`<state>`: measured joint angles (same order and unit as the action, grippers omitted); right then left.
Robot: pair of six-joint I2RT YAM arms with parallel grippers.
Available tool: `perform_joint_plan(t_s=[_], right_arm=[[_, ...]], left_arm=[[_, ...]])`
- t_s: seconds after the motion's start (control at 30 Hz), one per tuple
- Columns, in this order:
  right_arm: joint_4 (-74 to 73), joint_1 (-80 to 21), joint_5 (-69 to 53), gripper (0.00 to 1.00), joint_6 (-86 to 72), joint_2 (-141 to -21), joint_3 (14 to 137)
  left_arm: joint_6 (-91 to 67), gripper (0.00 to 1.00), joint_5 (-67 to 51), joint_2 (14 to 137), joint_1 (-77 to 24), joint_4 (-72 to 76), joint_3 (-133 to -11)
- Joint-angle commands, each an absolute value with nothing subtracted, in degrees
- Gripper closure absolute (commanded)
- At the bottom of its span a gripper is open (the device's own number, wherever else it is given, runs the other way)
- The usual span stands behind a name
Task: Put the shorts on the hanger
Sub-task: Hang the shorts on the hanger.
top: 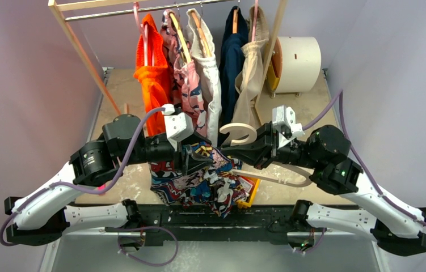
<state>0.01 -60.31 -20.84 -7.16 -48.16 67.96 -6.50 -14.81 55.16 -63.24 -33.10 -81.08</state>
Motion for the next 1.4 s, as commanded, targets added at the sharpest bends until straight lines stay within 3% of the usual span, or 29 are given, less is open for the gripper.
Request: perform_joint_plan(t_s=[0.0, 0.17, 0.47, 1.37], right_arm=[[9.35, -60.56, -18.21, 1.00, -9.06, -46.09, 66.54], [9.81, -60.58, -16.01, 1.00, -8.88, -44.91, 64.84], [10.01, -60.57, -14.68, 1.00, -8.51, -44.20, 63.61], [3.42, -60.61, -24.96, 1.00, -7.93, -43.27, 64.07]], left_arm=[[-7.37, 0.43, -17.30, 55.24, -63.89, -30.95, -83.98], [-7.45, 0.31, -16.47, 54.12, -63.90, -32.37, -85.47], [-7.59, 0.24, -14.88, 52.04, -63.85, -31.79, -88.30], [6.49, 0.25, -15.76, 62.90, -63.89, -46.29, -93.97]])
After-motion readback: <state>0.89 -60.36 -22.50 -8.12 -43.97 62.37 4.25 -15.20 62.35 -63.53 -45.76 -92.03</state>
